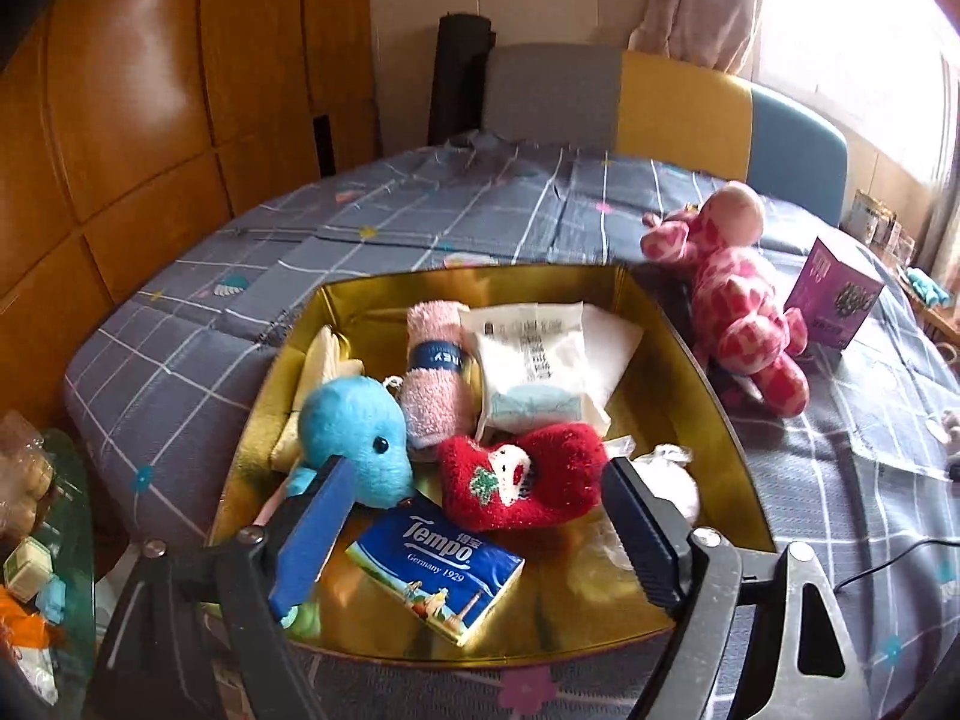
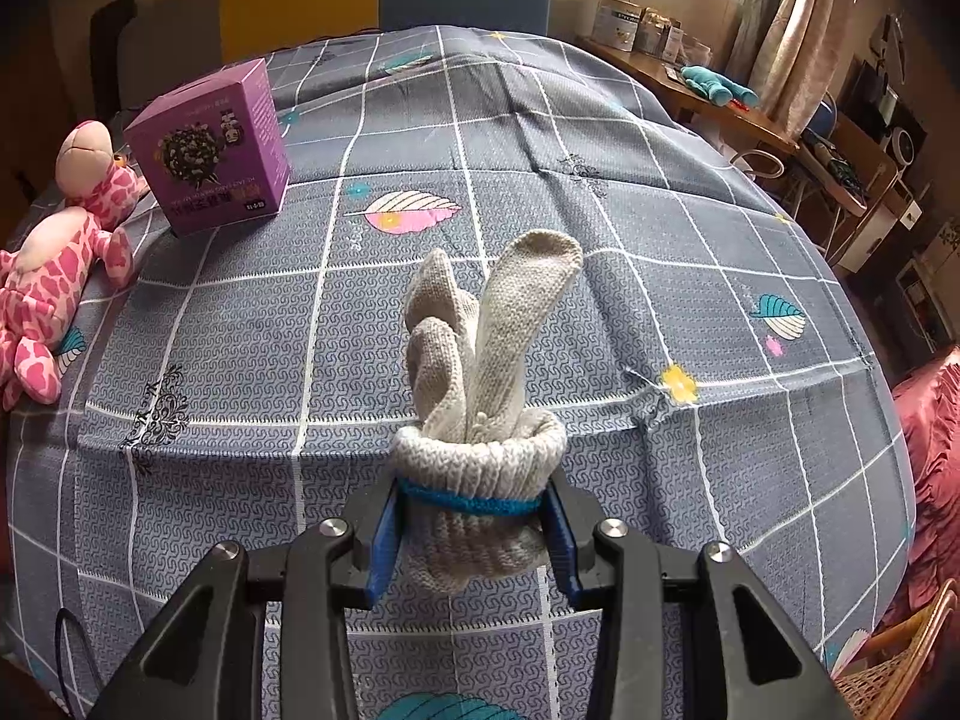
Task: Organize soft objects
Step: 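Carry the white glove into the gold box and open the right tool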
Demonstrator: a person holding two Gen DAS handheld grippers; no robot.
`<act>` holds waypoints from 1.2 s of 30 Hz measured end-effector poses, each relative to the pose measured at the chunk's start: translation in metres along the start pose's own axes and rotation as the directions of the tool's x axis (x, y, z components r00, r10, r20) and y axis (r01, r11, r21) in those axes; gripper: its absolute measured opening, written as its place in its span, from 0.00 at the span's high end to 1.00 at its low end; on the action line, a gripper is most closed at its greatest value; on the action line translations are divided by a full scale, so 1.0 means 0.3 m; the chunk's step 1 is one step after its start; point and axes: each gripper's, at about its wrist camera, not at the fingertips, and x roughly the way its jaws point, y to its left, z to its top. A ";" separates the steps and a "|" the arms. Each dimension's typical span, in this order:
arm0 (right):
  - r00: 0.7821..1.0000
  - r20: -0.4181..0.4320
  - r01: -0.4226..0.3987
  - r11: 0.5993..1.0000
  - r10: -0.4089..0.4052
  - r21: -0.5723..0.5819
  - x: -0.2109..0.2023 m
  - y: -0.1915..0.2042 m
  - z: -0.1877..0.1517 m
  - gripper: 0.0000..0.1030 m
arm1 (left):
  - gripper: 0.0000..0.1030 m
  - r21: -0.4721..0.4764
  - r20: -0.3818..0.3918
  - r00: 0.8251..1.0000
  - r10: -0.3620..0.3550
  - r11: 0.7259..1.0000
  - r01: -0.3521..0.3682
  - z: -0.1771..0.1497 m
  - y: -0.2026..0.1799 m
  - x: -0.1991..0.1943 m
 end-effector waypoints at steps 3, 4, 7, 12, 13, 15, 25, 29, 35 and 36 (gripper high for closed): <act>1.000 -0.001 0.002 1.000 -0.002 -0.005 -0.001 0.003 0.001 0.60 | 0.17 -0.013 0.024 1.000 -0.004 1.000 0.005 0.004 0.006 -0.040; 1.000 -0.002 0.003 1.000 -0.003 -0.008 -0.002 0.005 0.000 0.60 | 0.17 -0.017 0.027 1.000 -0.005 1.000 0.005 0.006 0.008 -0.053; 1.000 -0.014 0.004 1.000 -0.004 -0.027 0.000 0.024 -0.008 0.60 | 0.14 -0.030 0.038 0.999 -0.009 1.000 0.010 0.008 0.011 -0.081; 1.000 -0.025 0.000 0.998 -0.002 -0.060 -0.017 0.071 -0.032 0.60 | 0.13 -0.046 0.046 0.999 -0.010 0.999 0.012 0.005 0.019 -0.107; 1.000 -0.018 -0.001 0.998 0.000 -0.060 -0.031 0.080 -0.034 0.60 | 0.13 -0.046 0.046 0.999 -0.012 0.999 0.014 0.003 0.020 -0.110; 1.000 0.007 -0.011 0.998 0.012 -0.063 -0.067 0.101 -0.034 0.60 | 0.13 -0.047 0.046 0.999 -0.010 0.999 0.012 0.002 0.022 -0.114; 0.977 0.095 -0.171 0.966 0.192 -0.195 -0.235 0.388 -0.056 0.60 | 0.12 -0.066 0.048 0.999 -0.014 0.998 0.017 -0.010 0.047 -0.129; 0.956 0.084 -0.248 0.927 0.281 -0.282 -0.278 0.545 -0.089 0.60 | 0.12 -0.071 0.048 0.999 -0.007 0.997 0.011 -0.016 0.063 -0.135; 0.914 0.020 -0.368 0.846 0.406 -0.385 -0.314 0.758 -0.139 0.60 | 0.12 -0.090 0.049 0.999 0.003 0.996 0.001 -0.021 0.092 -0.141; 0.907 0.006 -0.384 0.832 0.422 -0.400 -0.317 0.791 -0.145 0.60 | 0.12 -0.091 0.048 0.999 0.005 0.996 0.000 -0.021 0.092 -0.142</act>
